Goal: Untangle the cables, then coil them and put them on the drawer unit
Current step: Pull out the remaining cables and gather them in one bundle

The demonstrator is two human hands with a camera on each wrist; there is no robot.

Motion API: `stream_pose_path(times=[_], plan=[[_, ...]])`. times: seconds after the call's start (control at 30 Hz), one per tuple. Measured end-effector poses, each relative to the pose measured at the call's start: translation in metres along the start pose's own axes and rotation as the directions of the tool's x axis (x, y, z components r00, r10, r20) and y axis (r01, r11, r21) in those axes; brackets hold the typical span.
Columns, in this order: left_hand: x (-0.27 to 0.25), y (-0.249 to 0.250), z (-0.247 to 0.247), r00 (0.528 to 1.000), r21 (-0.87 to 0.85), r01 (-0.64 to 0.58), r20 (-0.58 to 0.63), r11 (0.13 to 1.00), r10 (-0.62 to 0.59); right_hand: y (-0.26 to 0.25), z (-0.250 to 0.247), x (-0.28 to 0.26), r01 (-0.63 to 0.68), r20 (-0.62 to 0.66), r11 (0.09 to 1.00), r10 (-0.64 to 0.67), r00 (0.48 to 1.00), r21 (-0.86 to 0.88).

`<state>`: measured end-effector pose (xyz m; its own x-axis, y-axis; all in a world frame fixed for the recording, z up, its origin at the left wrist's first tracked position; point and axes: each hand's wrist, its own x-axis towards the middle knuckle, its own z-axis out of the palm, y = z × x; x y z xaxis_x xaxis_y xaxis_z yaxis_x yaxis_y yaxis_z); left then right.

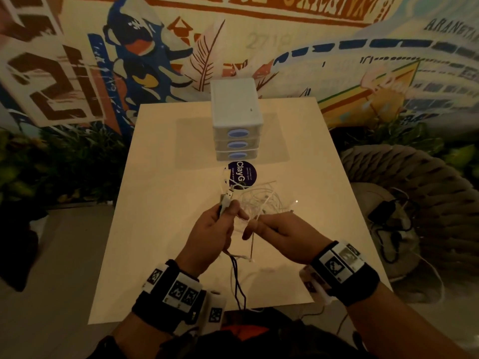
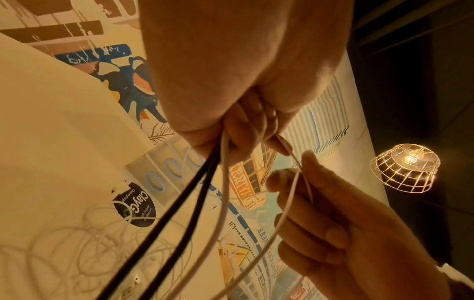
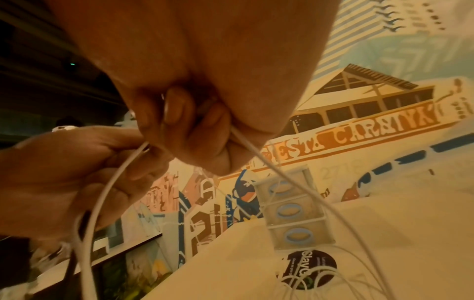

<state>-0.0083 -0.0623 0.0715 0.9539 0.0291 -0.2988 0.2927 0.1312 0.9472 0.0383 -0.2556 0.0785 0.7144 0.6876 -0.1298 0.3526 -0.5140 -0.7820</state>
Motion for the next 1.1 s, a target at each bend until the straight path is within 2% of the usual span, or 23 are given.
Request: stream_pose_path(times=[0.23,0.33,0.4,0.47,0.6,0.7,0.77,0.83,0.97,1.03,1.1], plan=[[-0.012,-0.005,-0.008,0.994,0.028,0.053,0.089,0.998,-0.055,-0.005,0.021,-0.013,-0.033,-0.177,0.981,0.067,0.982,0.190],[-0.016,-0.005,-0.009,0.993,0.034,0.043,0.112,0.999,-0.046,-0.001,0.026,-0.015,-0.077,-0.254,0.941,0.167,0.953,0.330],[-0.016,-0.004,-0.012,0.992,0.007,0.033,0.118,0.999,-0.034,0.000,0.024,-0.018,-0.068,-0.324,0.869,0.254,0.911,0.490],[-0.016,-0.005,-0.013,0.993,-0.015,0.042,0.111,0.999,-0.040,0.001,0.016,-0.022,-0.031,-0.407,0.795,0.344,0.846,0.606],[-0.016,-0.003,-0.011,0.992,-0.038,0.077,0.100,0.996,-0.073,0.004,0.001,-0.029,-0.002,-0.491,0.685,0.525,0.695,0.729],[-0.013,-0.002,-0.005,0.995,0.018,0.070,0.071,0.997,-0.072,0.013,-0.008,-0.030,0.049,-0.500,0.619,0.582,0.641,0.784],[-0.010,-0.002,-0.001,0.998,0.082,0.052,0.037,0.995,-0.056,0.017,-0.014,-0.030,0.069,-0.482,0.585,0.589,0.648,0.808],[-0.006,-0.003,0.003,0.999,0.145,0.015,0.038,0.989,-0.021,0.017,-0.019,-0.028,0.052,-0.458,0.597,0.553,0.696,0.801],[-0.001,-0.001,0.014,0.985,0.216,-0.054,0.172,0.975,0.016,0.012,-0.015,-0.020,-0.089,-0.350,0.772,0.384,0.854,0.629],[0.001,0.000,0.020,0.978,0.256,-0.054,0.207,0.965,0.000,0.008,-0.011,-0.016,-0.122,-0.307,0.830,0.332,0.892,0.544],[0.002,-0.001,0.027,0.984,0.280,-0.058,0.180,0.958,0.007,0.006,-0.009,-0.012,-0.149,-0.290,0.871,0.311,0.905,0.468]])
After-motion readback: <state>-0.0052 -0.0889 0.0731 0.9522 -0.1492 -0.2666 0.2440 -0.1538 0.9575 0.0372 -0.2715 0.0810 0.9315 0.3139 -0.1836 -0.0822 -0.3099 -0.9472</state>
